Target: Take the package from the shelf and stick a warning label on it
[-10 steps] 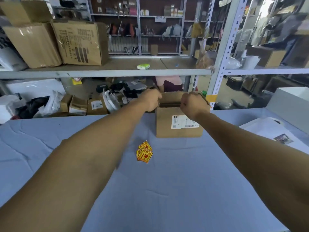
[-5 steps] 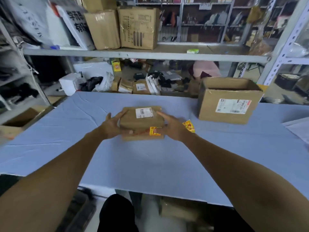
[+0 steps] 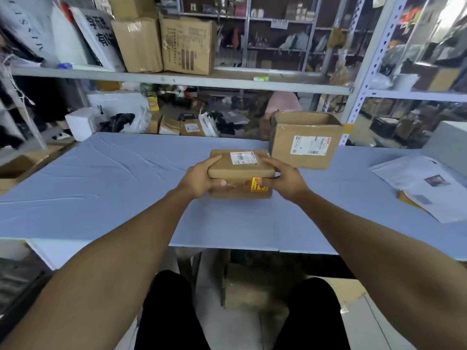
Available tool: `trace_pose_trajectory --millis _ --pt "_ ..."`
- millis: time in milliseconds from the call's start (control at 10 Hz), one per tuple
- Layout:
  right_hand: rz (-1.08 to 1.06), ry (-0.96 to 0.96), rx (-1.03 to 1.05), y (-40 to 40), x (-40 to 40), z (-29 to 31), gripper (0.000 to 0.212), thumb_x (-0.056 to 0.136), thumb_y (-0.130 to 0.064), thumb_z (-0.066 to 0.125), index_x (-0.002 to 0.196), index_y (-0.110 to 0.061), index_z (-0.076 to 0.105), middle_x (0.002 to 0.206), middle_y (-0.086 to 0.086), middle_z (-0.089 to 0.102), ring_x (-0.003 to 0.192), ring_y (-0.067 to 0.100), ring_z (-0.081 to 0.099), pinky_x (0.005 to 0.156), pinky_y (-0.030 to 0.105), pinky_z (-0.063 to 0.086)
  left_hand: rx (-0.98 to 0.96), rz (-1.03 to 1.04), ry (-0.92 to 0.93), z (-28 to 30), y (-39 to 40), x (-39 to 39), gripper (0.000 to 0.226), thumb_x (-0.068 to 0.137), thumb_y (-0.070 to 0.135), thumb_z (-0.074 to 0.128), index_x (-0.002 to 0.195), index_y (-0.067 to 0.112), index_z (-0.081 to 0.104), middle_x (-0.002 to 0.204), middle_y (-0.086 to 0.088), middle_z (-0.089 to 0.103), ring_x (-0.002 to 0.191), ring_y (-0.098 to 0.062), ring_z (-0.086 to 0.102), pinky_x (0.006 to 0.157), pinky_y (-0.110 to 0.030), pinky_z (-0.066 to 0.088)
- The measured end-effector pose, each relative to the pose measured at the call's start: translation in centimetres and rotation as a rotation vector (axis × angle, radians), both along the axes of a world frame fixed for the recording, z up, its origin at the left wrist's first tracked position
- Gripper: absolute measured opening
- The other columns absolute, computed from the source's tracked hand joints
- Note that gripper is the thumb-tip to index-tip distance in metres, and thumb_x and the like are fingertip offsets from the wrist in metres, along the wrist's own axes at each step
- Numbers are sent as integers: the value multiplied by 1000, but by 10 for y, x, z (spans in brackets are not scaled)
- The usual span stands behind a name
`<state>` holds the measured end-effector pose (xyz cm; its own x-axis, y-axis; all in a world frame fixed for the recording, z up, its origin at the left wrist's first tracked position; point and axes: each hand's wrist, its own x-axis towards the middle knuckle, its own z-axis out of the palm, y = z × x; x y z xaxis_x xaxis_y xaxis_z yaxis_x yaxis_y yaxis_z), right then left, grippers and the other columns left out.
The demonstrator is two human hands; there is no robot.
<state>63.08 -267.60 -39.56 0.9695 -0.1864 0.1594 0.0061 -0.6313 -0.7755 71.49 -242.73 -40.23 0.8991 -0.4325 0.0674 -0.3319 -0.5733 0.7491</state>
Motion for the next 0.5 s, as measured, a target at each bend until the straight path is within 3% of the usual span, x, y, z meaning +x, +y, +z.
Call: trace_pose_trajectory --millis 100,200,300,400,500 --pt "-78 4 -28 -19 -32 -8 67 72 -26 82 133 -33 55 129 4 62 114 24 59 96 31 48 15 -56 29 -14 -22 -19 86 79 27 82 152 30 38 150 -10 50 133 -31 51 114 -40 41" --pt "-130 28 -29 -22 -49 -20 57 75 -12 79 127 -22 59 124 9 64 96 26 65 76 27 46 36 -78 31 -26 -33 -28 86 79 28 82 152 34 36 149 -10 52 134 -32 52 114 -43 42" --pt "-131 33 -53 -24 -48 -24 56 78 -8 77 129 -17 57 126 12 62 101 27 62 77 26 44 84 -98 27 -26 -37 -24 85 84 24 78 154 32 31 153 -10 47 135 -34 50 115 -42 40" --pt "-107 133 -241 -17 -46 -1 56 79 -14 75 132 -17 57 134 14 56 119 33 55 89 30 45 149 -116 41 -12 -39 -28 85 86 25 76 156 27 27 155 -12 42 138 -34 46 117 -40 37" --pt "-160 -80 -420 -10 -56 57 38 86 -26 69 123 -16 64 133 13 57 119 30 57 94 34 45 122 -58 -12 1 -40 -34 80 83 36 76 151 28 34 145 -13 47 132 -34 51 113 -44 42"
